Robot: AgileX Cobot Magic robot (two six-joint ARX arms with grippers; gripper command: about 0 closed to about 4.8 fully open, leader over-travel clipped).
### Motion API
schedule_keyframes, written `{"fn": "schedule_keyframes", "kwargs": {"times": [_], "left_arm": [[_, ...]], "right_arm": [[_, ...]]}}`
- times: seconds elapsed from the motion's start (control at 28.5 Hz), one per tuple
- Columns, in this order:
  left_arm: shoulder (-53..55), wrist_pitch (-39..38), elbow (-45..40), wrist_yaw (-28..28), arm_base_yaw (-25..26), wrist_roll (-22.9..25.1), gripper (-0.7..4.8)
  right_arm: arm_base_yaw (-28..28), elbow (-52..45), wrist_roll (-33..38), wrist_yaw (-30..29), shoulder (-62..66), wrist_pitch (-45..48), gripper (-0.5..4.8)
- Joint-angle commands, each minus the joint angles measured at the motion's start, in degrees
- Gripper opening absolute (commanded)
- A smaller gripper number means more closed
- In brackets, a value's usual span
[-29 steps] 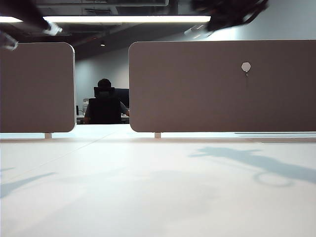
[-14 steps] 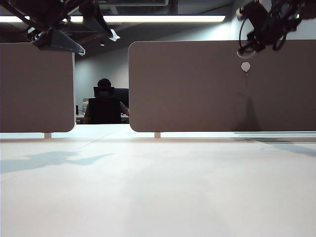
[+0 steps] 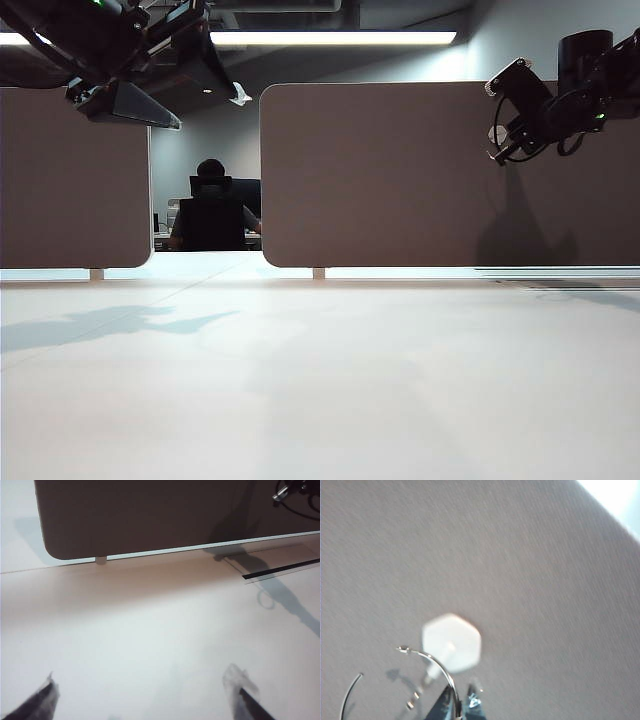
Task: Hang the earring on the hook.
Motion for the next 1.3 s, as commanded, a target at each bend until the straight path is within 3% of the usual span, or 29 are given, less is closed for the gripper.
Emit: {"fn": "schedule_keyframes", "kwargs": {"times": [0.04,0.42,0.49,0.53,0.77,0.91,0.98,1.05,1.09,1.12,1.19,1.26,1.3], "left_arm": [[-0.2,-2.0,0.2,0.0,0.0,0.1,4.79],[0.1,-5.9,0.1,0.0,0.0,4.2,4.79],[0.1,-5.9,0.1,-0.1,0.0,4.2,4.79],[0.1,-5.9,0.1,-0.1,0.0,4.1,4.79],[0.1,-5.9,0.1,-1.2,0.0,4.1,4.79],[0.1,-5.9,0.1,-1.1,0.0,4.2,4.79],[0.1,-5.8,0.1,-1.1,0.0,4.1,4.79],[-0.1,-5.9,0.1,-0.9,0.0,3.9,4.79],[-0.9,-6.1,0.1,-0.9,0.0,3.9,4.79],[-1.5,-6.1,0.1,-0.9,0.0,3.9,4.34],[-3.1,-6.5,0.1,-0.9,0.0,3.9,1.76],[-4.9,-7.0,0.1,-0.9,0.0,3.9,-0.12],[-6.0,-7.0,0.1,-0.9,0.0,3.9,-0.05]], "right_arm": [[0.1,0.4,0.0,-0.7,1.0,2.0,-0.06],[0.5,0.4,0.2,-2.2,2.5,1.4,-0.04],[0.5,0.4,3.2,-2.1,2.5,2.3,0.97],[0.5,0.4,4.4,-2.1,2.5,2.3,2.08],[0.5,0.4,4.7,-1.9,1.8,2.2,2.26],[0.5,0.4,10.5,-0.9,-0.7,0.9,2.61],[0.6,0.4,14.5,-0.8,-3.5,-3.8,2.40],[0.7,0.4,17.9,-0.9,-6.4,-10.9,1.18],[0.9,0.4,20.3,-0.9,-9.1,-20.0,-0.12],[1.0,0.4,20.9,-0.7,-10.6,-25.3,-0.02],[1.5,0.4,21.5,-0.2,-12.8,-33.3,-0.03],[1.6,0.4,22.0,-0.2,-14.3,-38.1,-0.03],[1.6,0.4,22.4,-0.2,-15.1,-40.3,-0.03]]}}
